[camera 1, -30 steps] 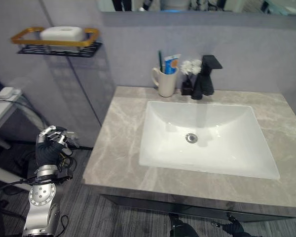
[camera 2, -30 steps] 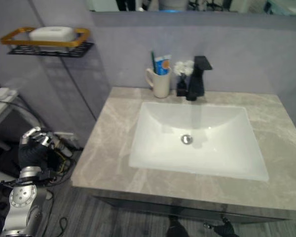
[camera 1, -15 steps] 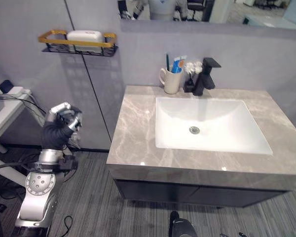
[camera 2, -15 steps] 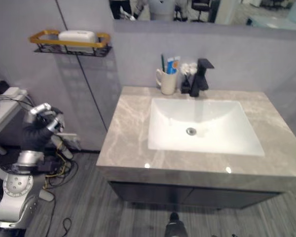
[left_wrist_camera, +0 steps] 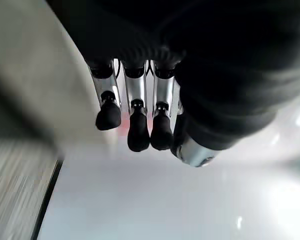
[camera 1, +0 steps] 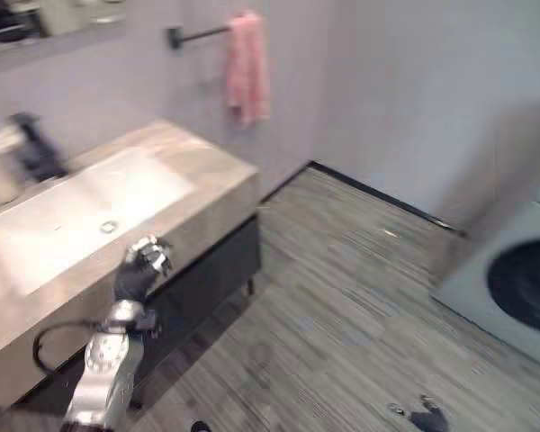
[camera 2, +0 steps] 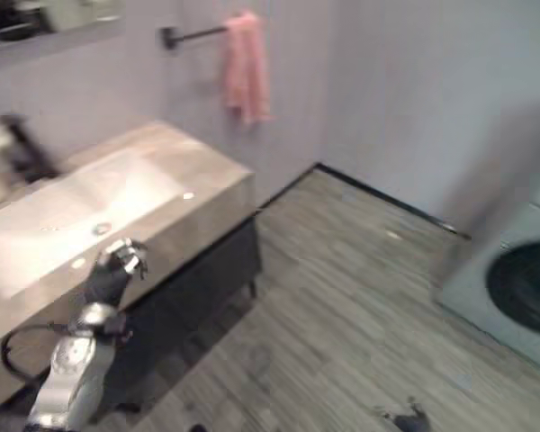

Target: Put brush and paste in cup on sink, flatten towel.

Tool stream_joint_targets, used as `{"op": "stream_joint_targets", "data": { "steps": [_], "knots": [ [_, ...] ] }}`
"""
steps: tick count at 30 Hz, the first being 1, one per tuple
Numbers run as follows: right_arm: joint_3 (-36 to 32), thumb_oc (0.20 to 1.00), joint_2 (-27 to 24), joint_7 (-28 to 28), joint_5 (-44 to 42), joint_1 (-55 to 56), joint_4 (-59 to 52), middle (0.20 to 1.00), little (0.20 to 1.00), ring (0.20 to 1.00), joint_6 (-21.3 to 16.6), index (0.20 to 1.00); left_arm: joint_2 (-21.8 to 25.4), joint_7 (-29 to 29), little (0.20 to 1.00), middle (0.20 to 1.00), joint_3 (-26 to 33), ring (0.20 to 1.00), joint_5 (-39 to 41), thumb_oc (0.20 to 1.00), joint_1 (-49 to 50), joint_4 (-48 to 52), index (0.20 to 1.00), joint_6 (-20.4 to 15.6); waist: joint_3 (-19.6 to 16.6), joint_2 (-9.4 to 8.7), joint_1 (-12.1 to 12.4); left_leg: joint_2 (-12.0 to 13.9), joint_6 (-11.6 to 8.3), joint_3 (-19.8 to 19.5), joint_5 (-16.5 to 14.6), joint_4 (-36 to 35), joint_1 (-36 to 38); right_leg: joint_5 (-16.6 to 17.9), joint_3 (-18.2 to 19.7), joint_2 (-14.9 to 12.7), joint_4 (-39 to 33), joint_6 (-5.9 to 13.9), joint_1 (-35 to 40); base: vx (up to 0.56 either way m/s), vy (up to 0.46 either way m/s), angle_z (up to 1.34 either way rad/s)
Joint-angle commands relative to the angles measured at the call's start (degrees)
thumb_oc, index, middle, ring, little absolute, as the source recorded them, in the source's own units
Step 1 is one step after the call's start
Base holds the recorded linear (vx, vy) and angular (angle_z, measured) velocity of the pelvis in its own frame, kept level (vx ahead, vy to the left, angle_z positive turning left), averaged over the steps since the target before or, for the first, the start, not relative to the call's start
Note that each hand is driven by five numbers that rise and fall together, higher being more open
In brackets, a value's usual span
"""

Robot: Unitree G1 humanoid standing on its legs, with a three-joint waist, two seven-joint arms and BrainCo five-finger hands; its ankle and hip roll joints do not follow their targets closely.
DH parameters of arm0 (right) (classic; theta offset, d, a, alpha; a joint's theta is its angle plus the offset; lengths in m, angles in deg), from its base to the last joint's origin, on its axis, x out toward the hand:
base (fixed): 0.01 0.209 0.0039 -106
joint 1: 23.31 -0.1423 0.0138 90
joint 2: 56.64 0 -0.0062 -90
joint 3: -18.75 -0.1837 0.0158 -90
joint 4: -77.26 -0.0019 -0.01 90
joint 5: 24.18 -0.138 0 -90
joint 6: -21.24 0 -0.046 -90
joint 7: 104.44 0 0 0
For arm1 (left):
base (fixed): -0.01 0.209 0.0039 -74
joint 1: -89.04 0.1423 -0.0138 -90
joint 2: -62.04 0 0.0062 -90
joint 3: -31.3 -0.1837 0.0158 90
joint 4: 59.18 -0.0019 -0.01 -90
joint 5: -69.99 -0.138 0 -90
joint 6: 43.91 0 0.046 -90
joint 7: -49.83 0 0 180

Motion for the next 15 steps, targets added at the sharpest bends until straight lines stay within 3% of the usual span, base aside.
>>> {"op": "stream_joint_targets", "data": {
  "steps": [1,2,3,4,5,6,7,8,9,10,12,15],
  "knots": [
    [1.83,1.000,-3.33,-0.79,1.66,-2.50,-2.05,1.000,1.000,1.000,-1.91,1.000,0.89,2.36,0.200,0.200,1.59,0.200,1.87,0.200,-10.19,6.87,0.200,-2.35,5.30,-1.57,4.09,-18.21,-2.71,-5.81,-14.91,-9.57,2.67,5.11,8.95,-5.09,-5.44,7.27,4.24,-0.19,-0.273,-1.98],
    [2.45,1.000,-3.46,-0.85,2.11,-2.52,-2.66,1.000,1.000,1.000,-2.03,1.000,-0.40,1.86,0.200,0.200,1.03,0.200,1.95,0.200,-10.45,4.48,0.200,-2.52,6.03,-1.29,4.51,-19.12,-2.10,-10.20,-13.71,-9.88,1.88,6.45,10.01,-4.43,-5.49,6.74,3.38,-0.11,-0.207,-1.30],
    [2.81,1.000,-3.83,-0.75,2.33,-2.25,-2.78,1.000,1.000,1.000,-2.42,1.000,-2.37,1.43,0.200,0.200,0.37,0.200,1.31,0.200,-9.29,0.67,0.200,-2.00,7.07,-1.70,4.82,-21.83,-1.94,-19.75,-14.92,-9.51,1.36,7.28,13.74,-3.70,-5.94,6.75,2.61,-0.05,-0.139,-1.82],
    [3.22,1.000,-4.08,-0.50,2.62,-2.64,-2.16,1.000,1.000,1.000,-2.49,1.000,-2.92,1.70,0.200,0.200,0.36,0.200,1.16,0.200,-8.48,-0.59,0.200,-1.77,7.20,-1.57,4.94,-22.85,-1.63,-22.98,-15.35,-9.58,1.36,7.65,15.34,-3.31,-5.95,6.64,2.11,0.11,-0.150,-2.32],
    [4.68,1.000,-4.18,-0.01,3.57,-3.46,-2.36,1.000,1.000,1.000,-2.85,1.000,-5.55,0.94,0.200,0.200,0.85,0.200,0.83,0.200,-5.25,-7.12,0.200,-0.78,7.42,-1.58,5.53,-26.49,-0.97,-30.18,-16.71,-8.80,1.64,7.91,20.27,-1.87,-5.75,6.12,1.58,0.15,-0.045,-2.29],
    [5.39,1.000,-4.00,0.43,3.50,-3.78,-3.41,1.000,1.000,1.000,-3.06,1.000,-7.35,0.21,0.200,0.200,0.59,0.200,0.24,0.200,-3.90,-13.05,0.200,0.48,6.98,-1.24,5.03,-26.88,-0.45,-30.80,-17.05,-10.01,2.91,7.87,22.13,-1.29,-5.74,6.12,1.62,0.15,-0.004,-2.31],
    [5.18,1.000,-4.31,0.48,3.36,-3.56,-3.66,1.000,1.000,1.000,-3.10,1.000,-7.74,-0.02,0.354,0.354,0.19,0.354,-0.41,0.354,-3.91,-14.59,0.354,0.55,6.93,-0.96,4.86,-26.55,-0.55,-29.89,-16.58,-10.13,3.14,7.95,22.03,-1.51,-5.65,6.07,1.66,0.16,0.187,-1.81],
    [3.70,1.000,-3.19,0.38,-1.56,-4.17,-4.92,1.000,1.000,1.000,-3.63,1.000,-10.01,-4.08,0.529,0.529,-0.73,0.529,-4.15,0.529,-5.06,-25.06,0.529,1.80,5.60,-0.32,3.52,-27.01,0.00,-28.35,-17.62,-11.11,5.05,7.88,23.17,-2.27,-6.01,6.88,2.02,0.18,0.268,-0.87],
    [3.54,1.000,-2.60,0.28,-2.56,-4.63,-4.12,1.000,1.000,1.000,-3.40,1.000,-11.29,-5.09,0.918,0.918,-1.26,0.918,-5.06,0.918,-5.85,-30.26,0.918,2.25,4.85,0.04,3.07,-27.50,0.49,-27.31,-18.69,-11.94,6.74,8.27,24.40,-3.06,-6.27,7.53,2.15,0.19,0.302,0.23],
    [3.93,1.000,-2.31,0.36,-2.23,-4.71,-4.02,1.000,1.000,1.000,-3.18,1.000,-12.06,-5.68,1.000,1.000,-0.98,1.000,-4.75,1.000,-6.05,-33.30,1.000,2.58,4.38,0.10,3.04,-27.68,0.81,-26.63,-19.19,-12.37,7.63,8.64,25.03,-3.47,-6.44,7.93,2.20,0.13,0.220,0.36],
    [5.33,1.000,-1.31,0.45,-0.67,-5.24,-2.60,1.000,1.000,1.000,-2.50,1.000,-13.12,-7.73,1.000,1.000,-0.72,1.000,-8.67,1.000,-7.15,-40.67,1.000,3.05,3.15,0.15,3.20,-28.38,1.71,-25.21,-20.58,-13.19,9.31,9.49,26.09,-4.90,-6.82,9.08,2.38,0.11,0.191,0.20],
    [5.79,1.000,-0.88,0.63,0.20,-5.20,-1.46,1.000,1.000,1.000,-2.03,1.000,-13.11,-8.77,1.000,1.000,-0.40,1.000,-10.48,1.000,-7.69,-43.32,1.000,3.21,2.54,0.03,3.34,-28.80,2.20,-24.65,-21.11,-13.49,9.92,9.79,26.18,-5.67,-6.71,9.69,2.36,0.07,0.150,0.18]
  ]
}}
